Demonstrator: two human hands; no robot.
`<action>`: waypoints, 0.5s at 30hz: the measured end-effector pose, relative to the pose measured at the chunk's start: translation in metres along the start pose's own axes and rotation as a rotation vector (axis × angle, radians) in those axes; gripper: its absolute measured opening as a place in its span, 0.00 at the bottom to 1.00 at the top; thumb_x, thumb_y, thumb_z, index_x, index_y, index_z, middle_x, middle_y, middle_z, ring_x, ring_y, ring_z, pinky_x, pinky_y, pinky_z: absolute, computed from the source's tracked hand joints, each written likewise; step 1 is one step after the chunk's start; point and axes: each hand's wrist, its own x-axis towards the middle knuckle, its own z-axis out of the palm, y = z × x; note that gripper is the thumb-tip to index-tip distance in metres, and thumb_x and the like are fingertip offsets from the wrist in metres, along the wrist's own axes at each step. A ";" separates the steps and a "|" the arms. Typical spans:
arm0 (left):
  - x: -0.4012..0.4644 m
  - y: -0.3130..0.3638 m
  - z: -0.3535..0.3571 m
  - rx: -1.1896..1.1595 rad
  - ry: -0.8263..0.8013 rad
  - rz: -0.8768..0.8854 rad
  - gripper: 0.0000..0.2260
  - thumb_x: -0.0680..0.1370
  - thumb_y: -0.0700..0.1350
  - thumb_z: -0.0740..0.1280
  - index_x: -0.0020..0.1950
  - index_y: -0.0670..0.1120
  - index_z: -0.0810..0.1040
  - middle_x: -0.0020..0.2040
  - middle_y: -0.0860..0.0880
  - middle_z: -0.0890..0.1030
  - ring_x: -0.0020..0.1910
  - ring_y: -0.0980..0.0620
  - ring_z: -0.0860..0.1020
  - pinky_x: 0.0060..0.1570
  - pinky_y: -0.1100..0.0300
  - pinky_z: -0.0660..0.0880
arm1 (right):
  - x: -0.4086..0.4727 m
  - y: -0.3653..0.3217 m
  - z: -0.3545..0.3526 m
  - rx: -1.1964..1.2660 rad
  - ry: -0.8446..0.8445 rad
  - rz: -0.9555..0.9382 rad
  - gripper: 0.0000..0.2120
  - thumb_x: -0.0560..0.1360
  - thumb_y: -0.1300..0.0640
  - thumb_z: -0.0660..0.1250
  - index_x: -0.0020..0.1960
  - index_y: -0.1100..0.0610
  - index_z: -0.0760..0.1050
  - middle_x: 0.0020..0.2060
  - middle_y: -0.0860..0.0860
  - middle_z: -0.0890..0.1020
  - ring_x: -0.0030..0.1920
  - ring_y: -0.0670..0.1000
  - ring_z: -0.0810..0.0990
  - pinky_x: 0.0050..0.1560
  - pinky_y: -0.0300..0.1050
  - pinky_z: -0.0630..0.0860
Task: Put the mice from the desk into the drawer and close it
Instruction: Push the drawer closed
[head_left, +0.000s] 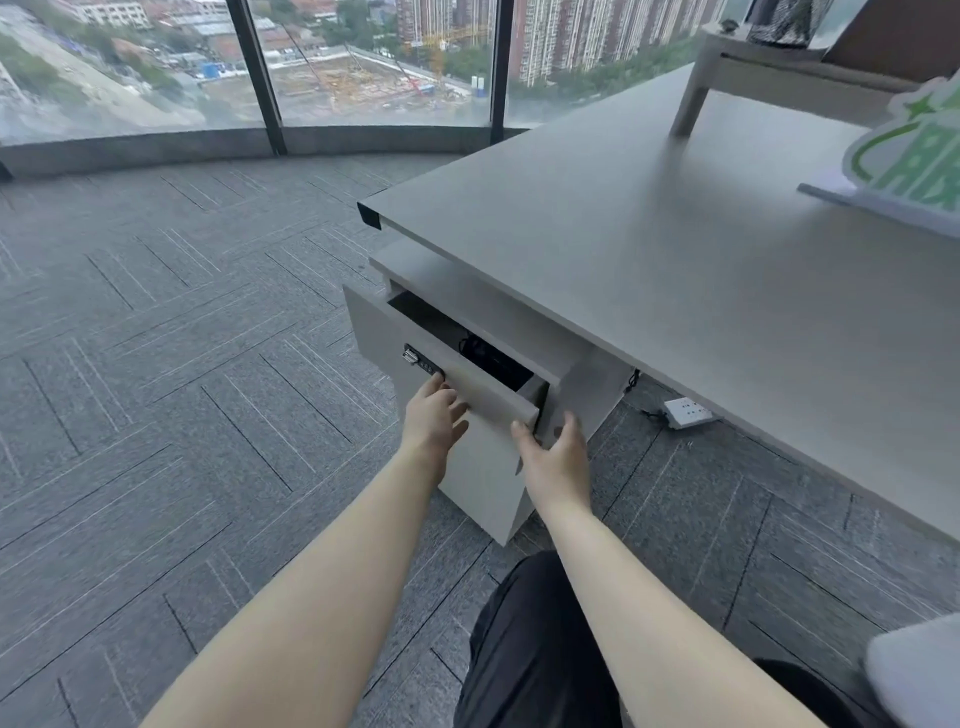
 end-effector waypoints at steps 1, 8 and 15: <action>0.004 0.001 0.006 0.000 -0.007 -0.003 0.23 0.81 0.37 0.55 0.77 0.46 0.62 0.69 0.46 0.71 0.60 0.44 0.77 0.63 0.49 0.73 | 0.007 0.001 -0.001 -0.005 0.007 0.002 0.38 0.77 0.43 0.67 0.78 0.58 0.54 0.76 0.58 0.64 0.72 0.58 0.69 0.64 0.49 0.69; 0.024 0.002 0.037 -0.027 -0.047 -0.019 0.26 0.80 0.34 0.54 0.78 0.46 0.60 0.66 0.49 0.71 0.64 0.44 0.75 0.69 0.47 0.68 | 0.044 0.006 -0.004 0.031 0.050 -0.006 0.36 0.76 0.40 0.66 0.77 0.53 0.57 0.73 0.55 0.69 0.69 0.57 0.74 0.63 0.56 0.76; 0.035 -0.002 0.039 -0.033 -0.048 -0.019 0.28 0.78 0.31 0.53 0.77 0.48 0.61 0.75 0.50 0.67 0.67 0.44 0.74 0.70 0.47 0.67 | 0.052 0.007 -0.005 0.092 0.068 -0.039 0.24 0.76 0.47 0.69 0.68 0.52 0.67 0.61 0.52 0.78 0.60 0.54 0.80 0.57 0.55 0.80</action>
